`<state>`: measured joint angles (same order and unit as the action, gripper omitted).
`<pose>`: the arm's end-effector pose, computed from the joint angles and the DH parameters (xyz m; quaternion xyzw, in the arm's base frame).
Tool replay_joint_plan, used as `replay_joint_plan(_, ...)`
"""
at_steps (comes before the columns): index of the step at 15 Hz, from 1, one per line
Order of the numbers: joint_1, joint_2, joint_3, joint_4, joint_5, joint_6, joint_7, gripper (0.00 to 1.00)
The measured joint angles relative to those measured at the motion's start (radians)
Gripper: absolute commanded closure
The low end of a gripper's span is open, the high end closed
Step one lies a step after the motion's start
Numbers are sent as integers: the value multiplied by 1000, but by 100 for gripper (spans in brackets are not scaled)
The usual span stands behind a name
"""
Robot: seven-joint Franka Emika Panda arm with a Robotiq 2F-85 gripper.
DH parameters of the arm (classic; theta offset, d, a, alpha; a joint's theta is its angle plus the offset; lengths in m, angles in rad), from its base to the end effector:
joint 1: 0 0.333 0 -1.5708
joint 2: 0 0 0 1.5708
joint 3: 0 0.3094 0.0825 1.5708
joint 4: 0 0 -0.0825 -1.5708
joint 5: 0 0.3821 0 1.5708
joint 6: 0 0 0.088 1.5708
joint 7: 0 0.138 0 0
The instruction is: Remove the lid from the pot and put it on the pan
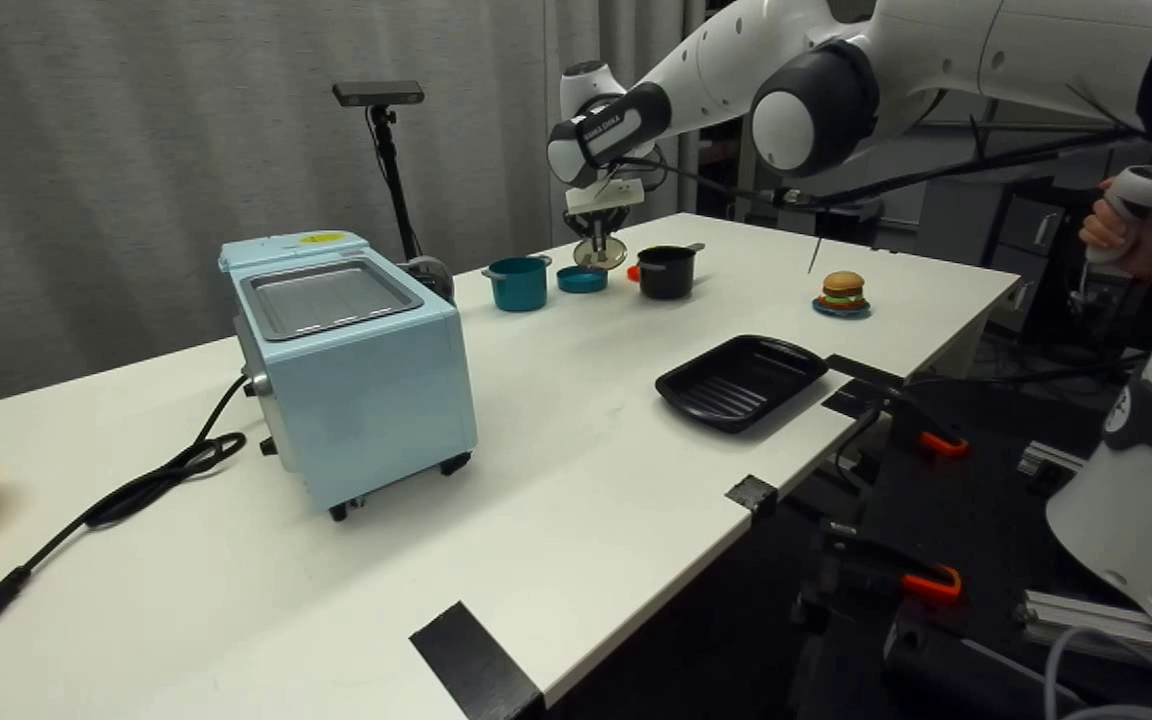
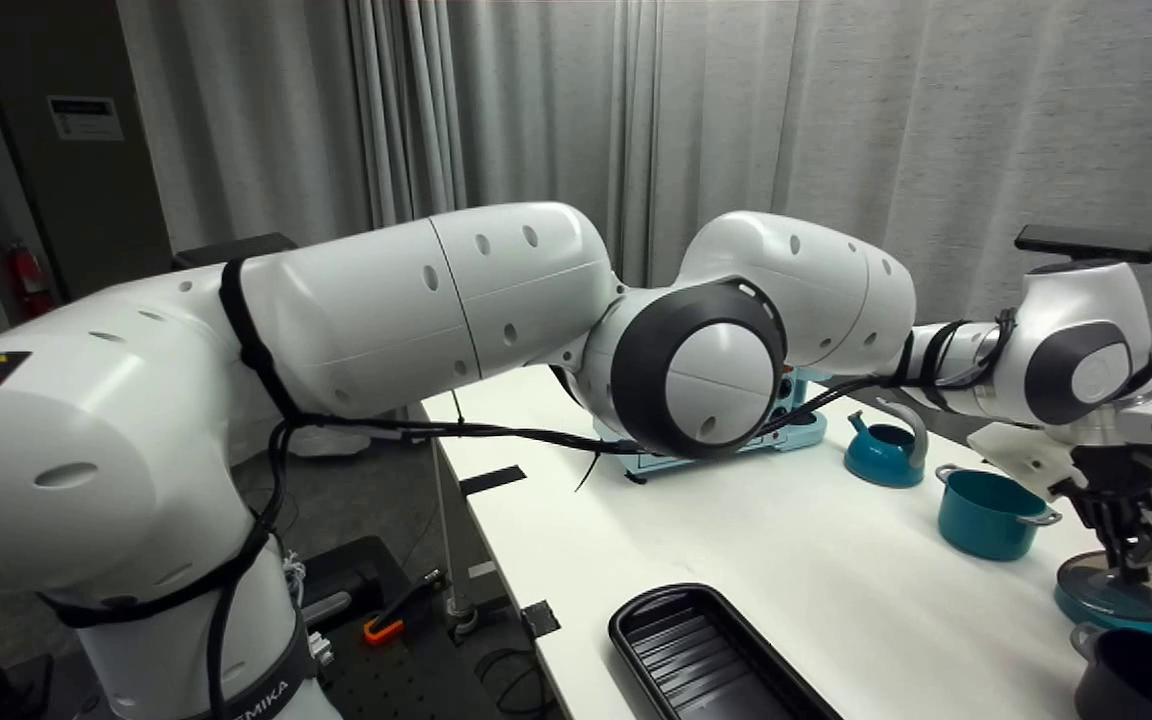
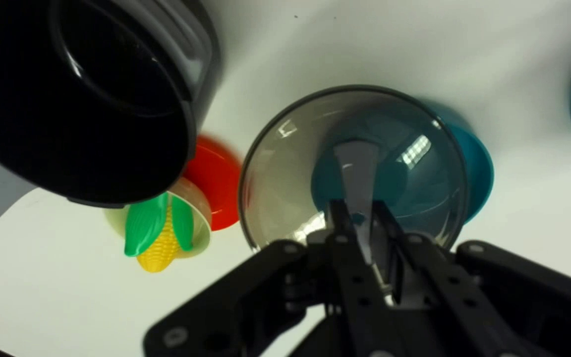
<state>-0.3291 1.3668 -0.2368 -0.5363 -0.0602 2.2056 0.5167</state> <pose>0.7598 -0.3463 0.1728 0.8954 -0.3946 0.1602 0.1299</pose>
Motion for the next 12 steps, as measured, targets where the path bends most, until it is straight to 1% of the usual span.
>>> replay_joint_plan(5,0,60,-13,79,-10,13,75,96)
replay_joint_plan(12,7,93,-67,82,-66,172,211,96)
